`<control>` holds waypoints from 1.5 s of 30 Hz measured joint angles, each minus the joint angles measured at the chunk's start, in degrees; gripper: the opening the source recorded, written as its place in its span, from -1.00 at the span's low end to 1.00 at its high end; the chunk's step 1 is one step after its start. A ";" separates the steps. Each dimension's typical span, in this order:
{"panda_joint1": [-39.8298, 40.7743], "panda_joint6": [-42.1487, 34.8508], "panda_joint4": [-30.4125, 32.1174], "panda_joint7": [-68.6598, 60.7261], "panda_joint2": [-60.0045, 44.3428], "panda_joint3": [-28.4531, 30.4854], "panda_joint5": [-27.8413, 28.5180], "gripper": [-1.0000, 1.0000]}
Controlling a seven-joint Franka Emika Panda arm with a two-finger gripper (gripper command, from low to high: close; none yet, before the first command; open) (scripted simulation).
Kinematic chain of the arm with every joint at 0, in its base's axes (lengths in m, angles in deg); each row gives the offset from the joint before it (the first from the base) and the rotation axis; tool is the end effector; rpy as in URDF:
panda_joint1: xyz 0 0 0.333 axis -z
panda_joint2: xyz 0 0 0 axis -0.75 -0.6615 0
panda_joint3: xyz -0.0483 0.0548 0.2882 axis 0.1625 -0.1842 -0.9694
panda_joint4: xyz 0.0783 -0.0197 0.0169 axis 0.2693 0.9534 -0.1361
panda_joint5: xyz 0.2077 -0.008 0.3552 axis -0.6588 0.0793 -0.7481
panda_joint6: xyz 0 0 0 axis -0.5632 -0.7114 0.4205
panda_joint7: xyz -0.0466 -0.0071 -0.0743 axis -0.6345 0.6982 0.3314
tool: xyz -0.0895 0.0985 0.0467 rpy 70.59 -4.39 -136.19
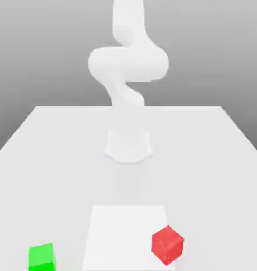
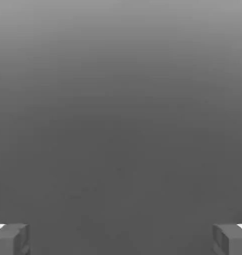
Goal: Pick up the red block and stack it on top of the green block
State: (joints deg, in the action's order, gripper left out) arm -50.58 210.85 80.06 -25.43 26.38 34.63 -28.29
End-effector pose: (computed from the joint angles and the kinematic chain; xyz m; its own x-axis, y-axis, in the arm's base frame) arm 0.4347 0.0065 0.6312 0.5639 -0.6793 0.4696 -0.4929 -0.7331 -0.4686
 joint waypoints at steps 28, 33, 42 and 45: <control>-11.12 26.92 10.20 -25.31 -58.20 1.04 -0.98 0.00; -10.99 29.60 9.73 -25.67 -61.45 0.83 -1.42 -1.00; -11.18 21.80 11.01 -24.84 -52.41 1.58 -0.44 -1.00; -7.15 18.33 8.20 -23.45 -52.00 5.98 -2.13 -1.00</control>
State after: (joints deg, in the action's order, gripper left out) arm -57.73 229.18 88.26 -48.88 -25.62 40.60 -30.42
